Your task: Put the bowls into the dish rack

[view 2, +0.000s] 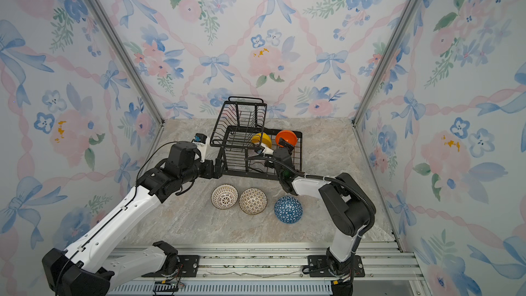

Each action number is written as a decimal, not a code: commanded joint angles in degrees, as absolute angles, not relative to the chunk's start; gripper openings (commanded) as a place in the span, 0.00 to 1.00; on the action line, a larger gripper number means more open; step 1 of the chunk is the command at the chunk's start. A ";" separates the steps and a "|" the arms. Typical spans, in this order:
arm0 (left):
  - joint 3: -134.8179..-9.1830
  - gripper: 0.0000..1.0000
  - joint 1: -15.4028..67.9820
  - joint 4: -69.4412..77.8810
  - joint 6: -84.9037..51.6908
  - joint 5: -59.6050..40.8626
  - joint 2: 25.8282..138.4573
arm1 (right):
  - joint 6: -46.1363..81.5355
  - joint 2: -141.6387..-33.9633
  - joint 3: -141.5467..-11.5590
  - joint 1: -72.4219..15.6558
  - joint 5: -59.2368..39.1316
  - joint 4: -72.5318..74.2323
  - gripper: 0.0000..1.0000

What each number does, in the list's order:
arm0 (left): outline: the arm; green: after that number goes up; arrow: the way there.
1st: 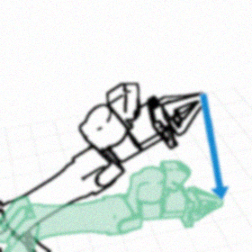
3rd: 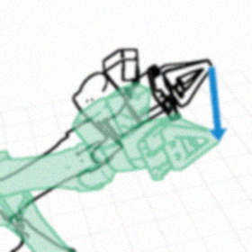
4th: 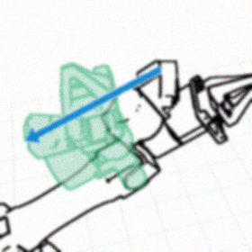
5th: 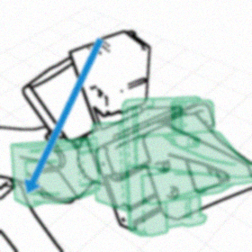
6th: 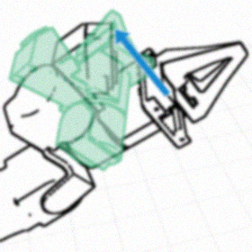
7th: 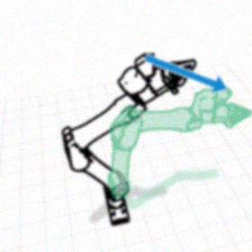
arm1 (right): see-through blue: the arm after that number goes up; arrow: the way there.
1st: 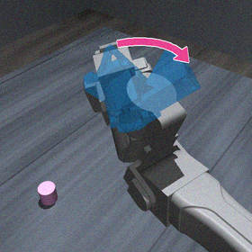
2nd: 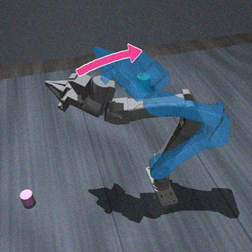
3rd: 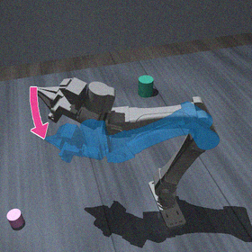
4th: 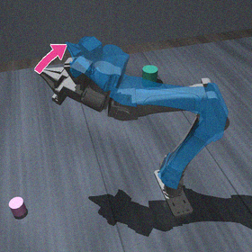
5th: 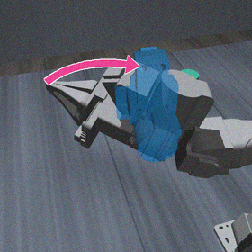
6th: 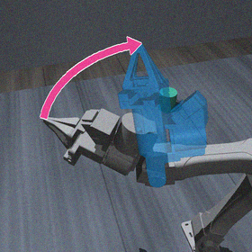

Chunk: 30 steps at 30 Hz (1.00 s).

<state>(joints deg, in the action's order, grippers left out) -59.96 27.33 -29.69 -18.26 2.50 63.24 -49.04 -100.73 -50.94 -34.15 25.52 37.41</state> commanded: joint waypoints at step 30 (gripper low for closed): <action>-40.55 0.98 26.02 -29.28 -26.06 3.57 52.21 | -28.18 -68.31 -47.92 -37.97 27.80 0.25 0.97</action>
<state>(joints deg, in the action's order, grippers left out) -42.89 26.22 -29.63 -24.34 2.55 52.12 -37.19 -70.91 -44.29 -37.30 29.36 12.19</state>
